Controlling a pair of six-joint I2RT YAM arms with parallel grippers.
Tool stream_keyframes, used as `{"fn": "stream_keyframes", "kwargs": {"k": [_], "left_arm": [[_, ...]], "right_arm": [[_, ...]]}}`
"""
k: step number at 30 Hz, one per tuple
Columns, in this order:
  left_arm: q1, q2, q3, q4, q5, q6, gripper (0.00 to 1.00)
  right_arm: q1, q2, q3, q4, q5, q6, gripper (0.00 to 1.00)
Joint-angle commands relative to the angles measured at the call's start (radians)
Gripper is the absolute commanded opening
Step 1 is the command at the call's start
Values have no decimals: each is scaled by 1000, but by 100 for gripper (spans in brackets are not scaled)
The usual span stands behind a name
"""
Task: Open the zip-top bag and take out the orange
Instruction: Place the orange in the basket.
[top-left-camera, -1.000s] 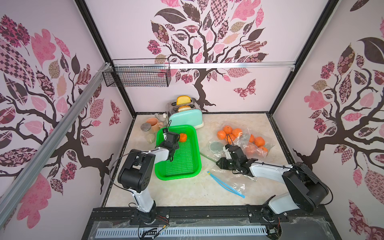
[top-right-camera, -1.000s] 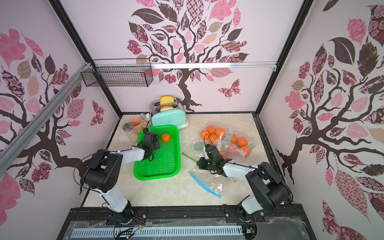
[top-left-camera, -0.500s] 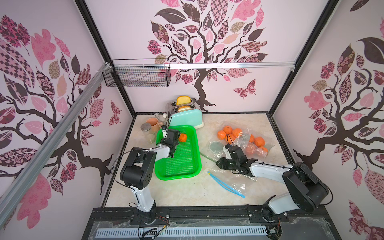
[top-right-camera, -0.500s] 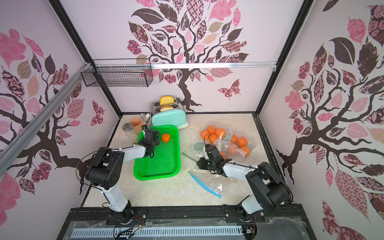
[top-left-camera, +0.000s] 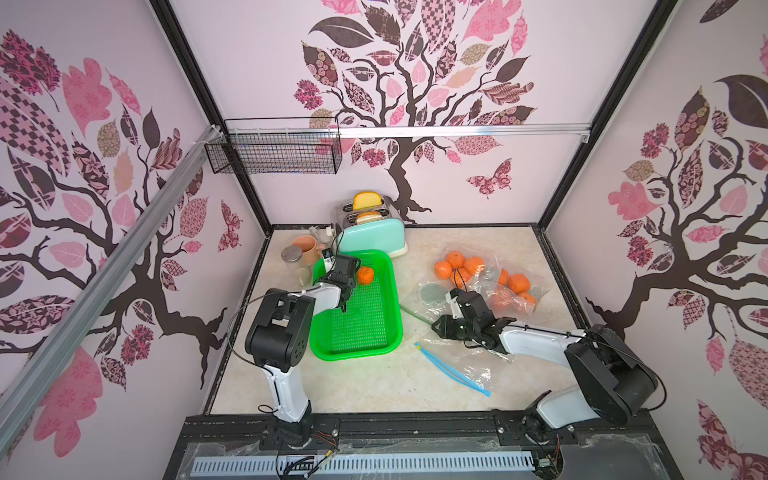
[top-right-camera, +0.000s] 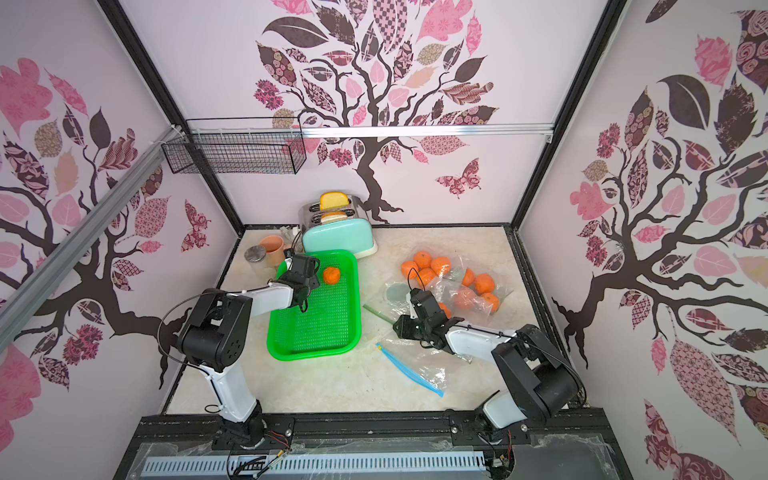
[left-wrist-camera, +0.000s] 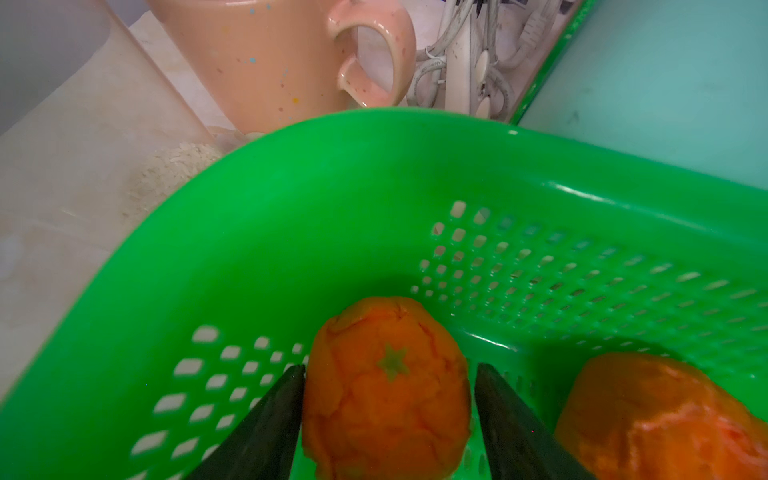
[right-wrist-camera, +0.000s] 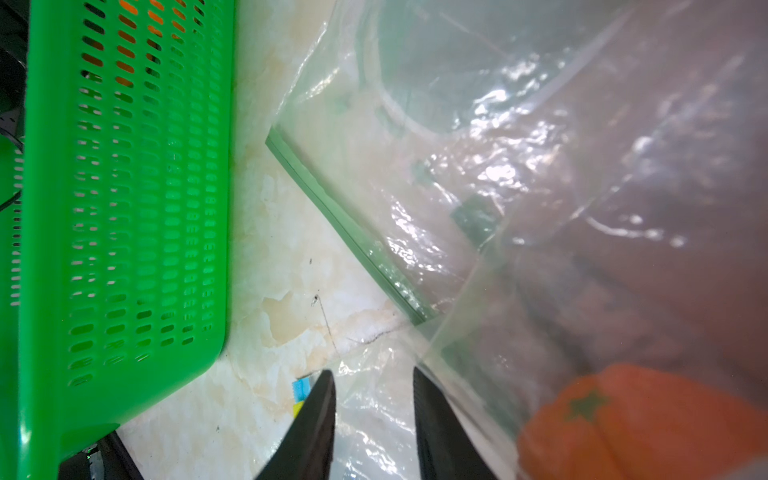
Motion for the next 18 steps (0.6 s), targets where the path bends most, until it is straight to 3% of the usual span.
{"fn": "stream_keyframes", "kwargs": {"k": [1,8,10,13,15,18], "left_arm": [[6,-28,-8,-18,14,11,70],[7,-182,-45,-85,95,15,71],[7,-268,-85,-88,186,27,70],[2,-419,-157,-52,420,29,67],[-37,-504,-174,-75,517,18,65],[-170,-617,-190,-157,528,25,65]], "right_arm": [[-3,-9,9,-43,-1,-5,36],[-3,-29,10,-32,6,-19,37],[-3,-42,18,-40,30,-24,37],[-3,-50,54,-75,36,-35,39],[-3,-58,85,-104,34,-35,41],[-4,-87,140,-180,32,-48,43]]}}
